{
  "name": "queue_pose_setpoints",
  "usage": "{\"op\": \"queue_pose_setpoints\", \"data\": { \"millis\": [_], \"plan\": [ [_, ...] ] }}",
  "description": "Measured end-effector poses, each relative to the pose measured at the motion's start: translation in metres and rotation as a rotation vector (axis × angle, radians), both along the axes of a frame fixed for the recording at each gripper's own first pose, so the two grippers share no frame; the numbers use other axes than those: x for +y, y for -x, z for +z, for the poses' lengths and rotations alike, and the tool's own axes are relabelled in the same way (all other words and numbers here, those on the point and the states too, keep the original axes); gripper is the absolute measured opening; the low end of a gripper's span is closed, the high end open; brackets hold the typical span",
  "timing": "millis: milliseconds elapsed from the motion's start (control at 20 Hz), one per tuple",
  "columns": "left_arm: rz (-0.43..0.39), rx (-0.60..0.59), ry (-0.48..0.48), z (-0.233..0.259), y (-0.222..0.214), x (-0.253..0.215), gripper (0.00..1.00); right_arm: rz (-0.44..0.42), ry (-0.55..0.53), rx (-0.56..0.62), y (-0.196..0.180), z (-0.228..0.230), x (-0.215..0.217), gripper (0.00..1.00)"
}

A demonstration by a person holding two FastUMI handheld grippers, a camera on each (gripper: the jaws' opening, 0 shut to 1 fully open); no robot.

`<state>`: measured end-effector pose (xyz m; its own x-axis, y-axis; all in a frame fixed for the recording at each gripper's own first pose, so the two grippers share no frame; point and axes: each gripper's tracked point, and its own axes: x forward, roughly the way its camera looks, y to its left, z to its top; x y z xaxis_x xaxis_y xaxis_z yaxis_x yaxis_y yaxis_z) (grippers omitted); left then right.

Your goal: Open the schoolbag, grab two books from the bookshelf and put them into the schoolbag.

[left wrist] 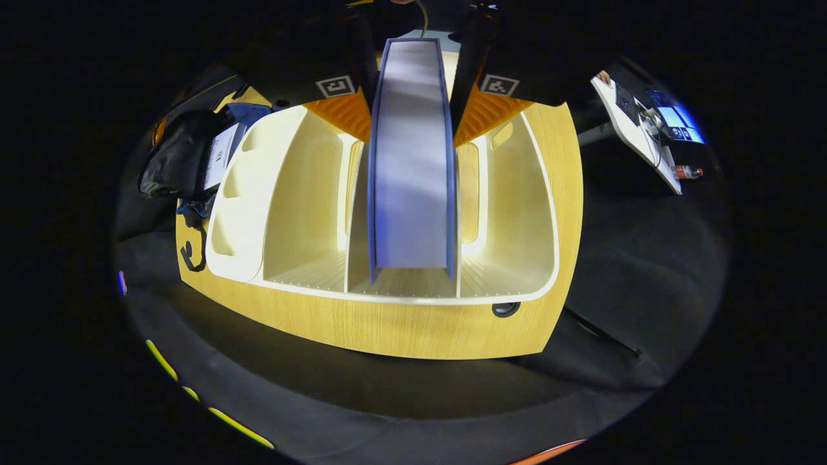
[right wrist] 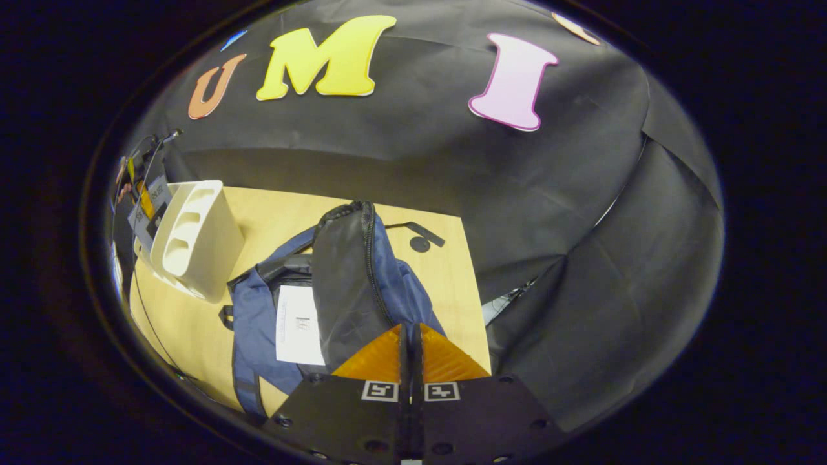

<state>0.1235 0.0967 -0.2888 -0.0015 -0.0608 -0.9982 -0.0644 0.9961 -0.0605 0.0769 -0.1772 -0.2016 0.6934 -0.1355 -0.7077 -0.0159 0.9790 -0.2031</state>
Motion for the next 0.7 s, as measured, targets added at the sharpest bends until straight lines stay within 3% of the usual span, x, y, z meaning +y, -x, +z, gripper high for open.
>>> {"op": "queue_pose_setpoints", "data": {
  "millis": [100,450,500,700],
  "plan": [
    [0.004,0.007,-0.002,-0.001,0.001,0.000,0.48,-0.001,0.000,0.001,-0.001,0.000,0.000,0.00],
    [0.047,-0.002,0.000,0.003,0.004,0.003,0.46,0.005,-0.001,-0.002,0.000,0.000,0.003,0.00],
    [0.057,-0.006,0.003,0.006,0.006,0.004,0.41,0.006,0.000,-0.003,0.000,0.000,0.003,0.00],
    [0.079,-0.041,0.054,0.028,0.015,0.003,0.43,0.013,-0.002,-0.007,0.000,0.001,0.006,0.00]
  ]
}}
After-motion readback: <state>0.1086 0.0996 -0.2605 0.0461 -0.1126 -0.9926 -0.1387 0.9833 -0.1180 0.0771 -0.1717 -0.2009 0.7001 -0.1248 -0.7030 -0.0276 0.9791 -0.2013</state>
